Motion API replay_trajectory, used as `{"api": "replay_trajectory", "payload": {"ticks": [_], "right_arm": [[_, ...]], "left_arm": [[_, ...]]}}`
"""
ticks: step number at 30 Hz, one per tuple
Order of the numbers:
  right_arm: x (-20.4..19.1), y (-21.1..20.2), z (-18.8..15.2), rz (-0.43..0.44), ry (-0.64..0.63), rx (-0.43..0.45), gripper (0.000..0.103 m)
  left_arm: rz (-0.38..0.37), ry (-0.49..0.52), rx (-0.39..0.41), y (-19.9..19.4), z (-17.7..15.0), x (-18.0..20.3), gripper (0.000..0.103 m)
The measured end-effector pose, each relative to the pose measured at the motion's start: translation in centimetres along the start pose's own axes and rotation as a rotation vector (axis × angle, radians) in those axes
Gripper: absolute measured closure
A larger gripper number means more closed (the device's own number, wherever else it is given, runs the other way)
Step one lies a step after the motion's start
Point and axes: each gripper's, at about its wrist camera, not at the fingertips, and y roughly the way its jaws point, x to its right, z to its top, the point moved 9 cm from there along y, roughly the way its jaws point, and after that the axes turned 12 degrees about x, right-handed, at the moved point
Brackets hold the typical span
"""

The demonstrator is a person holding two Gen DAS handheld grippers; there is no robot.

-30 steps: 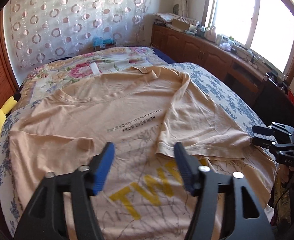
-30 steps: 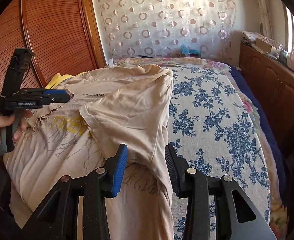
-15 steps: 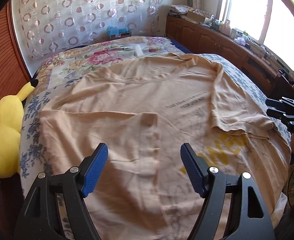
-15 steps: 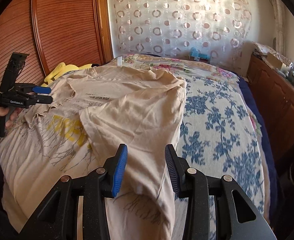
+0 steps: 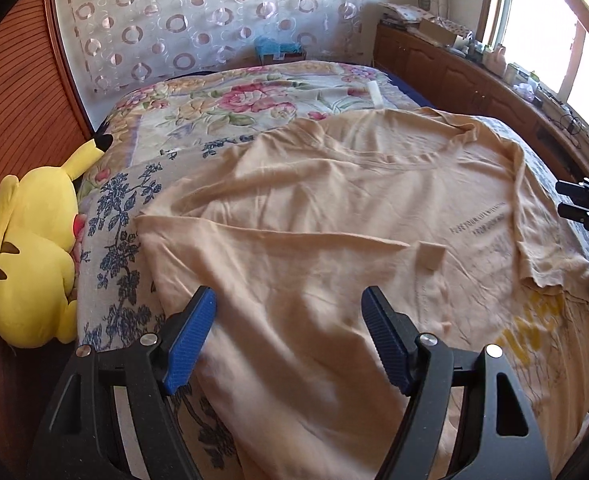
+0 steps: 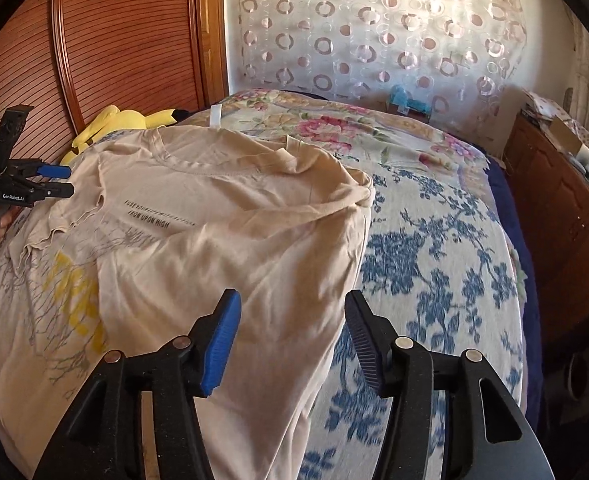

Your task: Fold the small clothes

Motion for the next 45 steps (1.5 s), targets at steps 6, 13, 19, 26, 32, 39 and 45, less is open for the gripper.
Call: {"api": "replay_trajectory", "payload": {"ticks": [6,13,19,26,32,39,45], "right_arm": [[0.8,3.5,1.6,0.013,-0.016,-0.03,0.039],[2.5,7.3,3.0,0.004,-0.003,-0.043,0.037],[3.5,9.5,2.6,0.002,0.051,-0.064,0.032],[4.0,9.7,2.4,-0.013,0.05,-0.057,0.02],[4.0,9.7,2.4,-0.03,0.053,-0.067,0.014],[4.2,9.7,2.6,-0.035,0.058,-0.072,0.011],[4.2,9.7,2.6,-0.034,0.058,-0.071,0.011]], "left_arm": [[0.027,0.011,-0.001,1.8,1.1,-1.4,0.027],[0.04,0.014,0.007,2.8,1.6,-2.2,0.026],[0.046,0.024,0.051,2.9,1.4,-2.1,0.018],[0.048,0.007,0.04,3.1,1.6,-2.3,0.013],[0.05,0.007,0.038,3.1,1.5,-2.2,0.011],[0.043,0.002,0.036,3.3,1.5,-2.1,0.009],[0.055,0.029,-0.005,3.0,1.6,-2.4,0.009]]}}
